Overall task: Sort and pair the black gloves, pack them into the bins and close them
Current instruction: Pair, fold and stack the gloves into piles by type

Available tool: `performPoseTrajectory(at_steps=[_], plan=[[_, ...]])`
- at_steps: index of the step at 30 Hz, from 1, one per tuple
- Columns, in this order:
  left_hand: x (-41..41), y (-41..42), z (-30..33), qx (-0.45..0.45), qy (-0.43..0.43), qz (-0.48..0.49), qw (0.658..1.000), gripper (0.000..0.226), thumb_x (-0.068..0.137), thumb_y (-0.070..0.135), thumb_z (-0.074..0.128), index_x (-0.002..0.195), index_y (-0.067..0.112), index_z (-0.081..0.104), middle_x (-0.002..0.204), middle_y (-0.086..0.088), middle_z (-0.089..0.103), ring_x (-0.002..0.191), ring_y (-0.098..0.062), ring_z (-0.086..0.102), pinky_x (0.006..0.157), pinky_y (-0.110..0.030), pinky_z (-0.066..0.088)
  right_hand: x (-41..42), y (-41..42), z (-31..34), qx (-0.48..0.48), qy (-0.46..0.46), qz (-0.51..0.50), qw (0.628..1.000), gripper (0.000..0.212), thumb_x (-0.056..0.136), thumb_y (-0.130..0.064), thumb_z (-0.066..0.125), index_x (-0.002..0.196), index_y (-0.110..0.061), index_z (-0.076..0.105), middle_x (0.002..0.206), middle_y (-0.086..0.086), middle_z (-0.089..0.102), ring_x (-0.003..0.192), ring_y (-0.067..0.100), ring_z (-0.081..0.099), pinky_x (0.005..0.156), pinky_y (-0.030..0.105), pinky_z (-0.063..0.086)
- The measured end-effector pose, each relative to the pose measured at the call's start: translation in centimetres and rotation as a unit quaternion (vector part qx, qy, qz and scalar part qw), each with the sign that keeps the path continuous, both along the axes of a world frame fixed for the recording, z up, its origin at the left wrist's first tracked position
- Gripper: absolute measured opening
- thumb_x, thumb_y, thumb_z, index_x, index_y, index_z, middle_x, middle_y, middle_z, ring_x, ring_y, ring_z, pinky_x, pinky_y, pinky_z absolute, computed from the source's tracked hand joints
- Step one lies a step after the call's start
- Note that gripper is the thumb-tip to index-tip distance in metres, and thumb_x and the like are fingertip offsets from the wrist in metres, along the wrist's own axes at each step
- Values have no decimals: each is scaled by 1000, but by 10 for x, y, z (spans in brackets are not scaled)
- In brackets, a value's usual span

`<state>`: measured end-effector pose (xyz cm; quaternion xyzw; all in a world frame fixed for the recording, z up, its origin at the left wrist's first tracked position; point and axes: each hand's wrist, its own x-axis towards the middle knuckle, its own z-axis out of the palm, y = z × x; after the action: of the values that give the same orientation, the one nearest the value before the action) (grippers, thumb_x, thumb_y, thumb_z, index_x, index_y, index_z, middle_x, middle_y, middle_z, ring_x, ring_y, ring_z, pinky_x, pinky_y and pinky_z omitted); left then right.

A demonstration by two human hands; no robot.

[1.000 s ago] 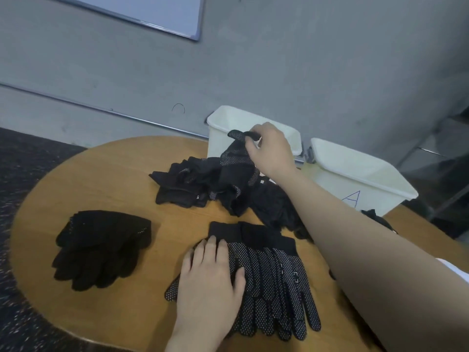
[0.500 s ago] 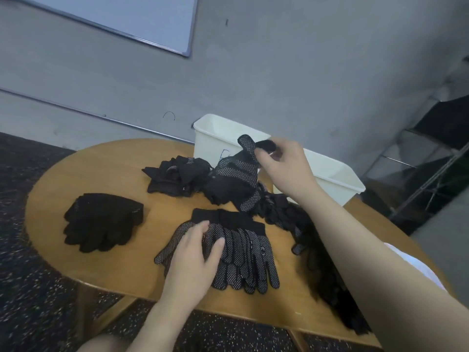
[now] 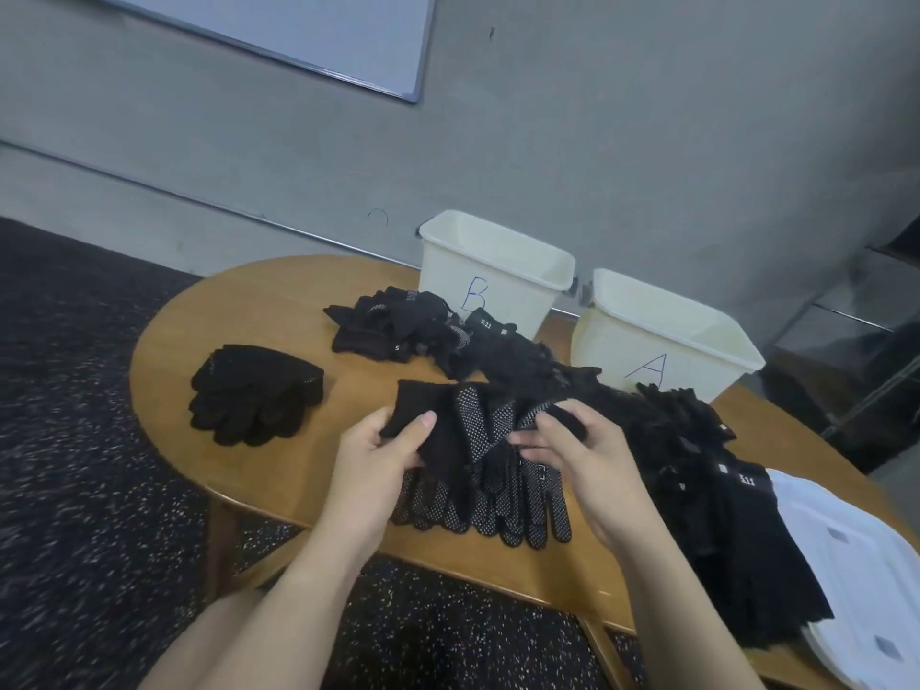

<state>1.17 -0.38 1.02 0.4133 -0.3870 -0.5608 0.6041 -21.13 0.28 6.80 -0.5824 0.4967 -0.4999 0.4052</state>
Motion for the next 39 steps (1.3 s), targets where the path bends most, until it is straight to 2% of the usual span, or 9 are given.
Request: performPoseTrajectory(at_steps=[6, 8, 12, 15, 18, 25, 29, 35, 39], plan=[[-6, -16, 3, 25, 51, 23, 998, 11, 87, 27, 81, 98, 24, 82, 108, -6, 79, 105, -27, 75, 94, -44, 58, -16, -12, -33, 43, -119, 105, 986, 34, 106, -22, 50, 126, 0, 65, 133, 21, 66, 128, 38, 61, 111, 51, 46], [-10, -21, 2, 26, 10, 19, 999, 10, 90, 26, 79, 99, 23, 82, 106, -5, 80, 102, -25, 76, 94, -47, 59, -12, -18, -33, 30, -103, 127, 986, 39, 103, -31, 50, 127, -4, 67, 131, 18, 68, 125, 37, 63, 107, 47, 51], [-16, -22, 6, -13, -53, -13, 998, 17, 91, 29, 72, 105, 22, 80, 108, -3, 79, 104, -24, 75, 94, -46, 59, 9, -18, -38, -9, 48, 110, 993, 33, 89, -49, 68, 121, -39, 70, 126, -17, 71, 121, 3, 64, 97, 16, 50], [-17, -22, 10, -40, -83, -44, 995, 16, 93, 24, 69, 104, 22, 81, 106, -5, 80, 101, -24, 76, 86, -38, 61, 24, -21, -46, -28, 68, 101, 992, 32, 88, -39, 77, 119, -38, 70, 118, -14, 73, 114, 9, 67, 96, 27, 53], [-20, -15, 10, -68, -105, -64, 990, 17, 100, 16, 66, 108, 21, 80, 107, -4, 79, 102, -20, 75, 83, -28, 58, 32, -23, -42, -69, 72, 95, 990, 22, 94, -26, 75, 113, -39, 73, 108, -13, 75, 103, 9, 70, 85, 20, 54], [-36, 24, 0, -58, -188, -76, 978, 42, 93, 55, 62, 108, 17, 70, 103, -8, 73, 101, -27, 70, 94, -56, 55, 22, 1, -23, -120, 62, 12, 991, 15, 93, -30, 68, 92, -16, 75, 85, 5, 74, 78, 24, 70, 67, 36, 55], [-31, 40, 6, -89, -143, -173, 970, 26, 94, 48, 71, 114, 32, 73, 107, 2, 77, 104, -17, 73, 87, -32, 59, 27, 8, -6, -145, 43, -6, 988, 22, 91, -35, 67, 83, -15, 74, 81, 7, 73, 76, 28, 68, 67, 39, 55], [-14, 40, 6, -91, -141, -36, 985, 16, 100, 34, 65, 92, 24, 76, 89, 0, 77, 84, -15, 74, 71, -30, 59, 47, -5, -11, -121, 4, -11, 993, 11, 96, -23, 72, 86, -21, 76, 85, -1, 77, 76, 7, 70, 65, 24, 57], [5, 36, 10, -83, -131, -26, 988, 21, 104, 20, 62, 91, 29, 77, 89, 9, 76, 85, -3, 70, 70, -15, 52, 56, -19, -14, -111, -32, -18, 993, 12, 95, -30, 70, 90, -21, 77, 88, 0, 78, 80, 11, 73, 66, 29, 61]])
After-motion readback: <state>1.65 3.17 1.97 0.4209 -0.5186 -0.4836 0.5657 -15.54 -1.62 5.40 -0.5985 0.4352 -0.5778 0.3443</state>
